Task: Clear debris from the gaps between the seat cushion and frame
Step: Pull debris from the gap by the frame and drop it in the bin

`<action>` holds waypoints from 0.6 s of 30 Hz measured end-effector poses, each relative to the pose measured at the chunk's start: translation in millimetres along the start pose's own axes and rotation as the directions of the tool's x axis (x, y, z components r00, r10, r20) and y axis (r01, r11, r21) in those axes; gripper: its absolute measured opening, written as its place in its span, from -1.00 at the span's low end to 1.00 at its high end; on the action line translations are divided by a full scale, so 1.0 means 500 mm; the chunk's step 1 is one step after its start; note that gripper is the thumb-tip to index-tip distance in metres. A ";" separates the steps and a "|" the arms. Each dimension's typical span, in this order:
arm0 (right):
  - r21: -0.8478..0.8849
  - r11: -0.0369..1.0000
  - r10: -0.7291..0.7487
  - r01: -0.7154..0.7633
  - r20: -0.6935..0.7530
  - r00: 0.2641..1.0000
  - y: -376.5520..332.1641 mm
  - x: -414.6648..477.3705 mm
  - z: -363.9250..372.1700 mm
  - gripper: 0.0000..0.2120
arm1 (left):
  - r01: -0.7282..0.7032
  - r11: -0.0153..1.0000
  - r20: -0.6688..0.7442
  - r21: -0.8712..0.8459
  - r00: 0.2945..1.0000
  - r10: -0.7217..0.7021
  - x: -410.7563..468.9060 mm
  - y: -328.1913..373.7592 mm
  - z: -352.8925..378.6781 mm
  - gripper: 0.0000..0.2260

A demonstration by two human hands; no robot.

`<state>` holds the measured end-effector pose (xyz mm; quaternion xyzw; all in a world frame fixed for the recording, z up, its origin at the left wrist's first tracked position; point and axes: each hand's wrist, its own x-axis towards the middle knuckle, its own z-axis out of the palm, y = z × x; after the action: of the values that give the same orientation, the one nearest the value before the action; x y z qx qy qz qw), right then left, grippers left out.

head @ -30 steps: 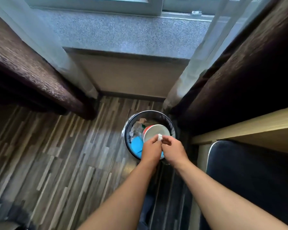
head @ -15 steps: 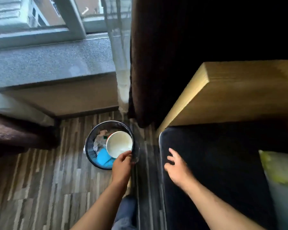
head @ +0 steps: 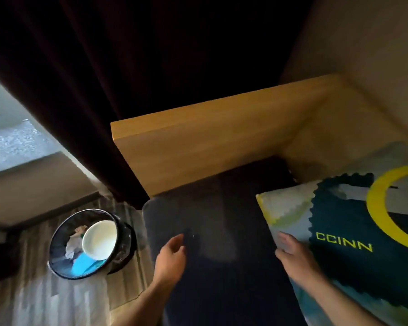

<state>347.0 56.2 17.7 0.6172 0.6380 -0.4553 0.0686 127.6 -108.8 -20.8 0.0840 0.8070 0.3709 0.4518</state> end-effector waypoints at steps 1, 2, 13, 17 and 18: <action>-0.015 1.000 -0.007 0.007 -0.004 1.000 -0.002 0.010 -0.015 -0.53 | -0.020 0.999 -0.004 0.035 1.000 0.020 0.017 0.016 0.008 -0.72; -0.020 1.000 -0.018 0.018 -0.001 1.000 -0.010 0.027 -0.027 -0.53 | -0.036 0.997 -0.014 0.066 0.999 0.037 0.039 0.035 0.013 -0.67; -0.100 0.992 -0.073 0.082 0.093 0.993 -0.144 0.240 0.028 -0.44 | 0.031 0.978 -0.066 0.204 0.998 -0.018 0.343 0.154 0.029 -0.64; -0.239 0.964 -0.084 0.114 0.133 0.988 -0.201 0.307 0.080 -0.42 | 0.011 0.930 -0.036 0.367 0.999 0.003 0.392 0.135 0.020 -0.63; -0.266 0.954 -0.097 0.136 0.153 0.983 -0.215 0.325 0.093 -0.41 | 0.000 0.921 -0.021 0.390 1.000 0.009 0.399 0.131 0.019 -0.62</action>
<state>196.6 162.2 -61.4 0.5299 0.7242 -0.4071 0.1707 6.9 36.8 -112.5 0.1696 0.8696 0.2049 0.4161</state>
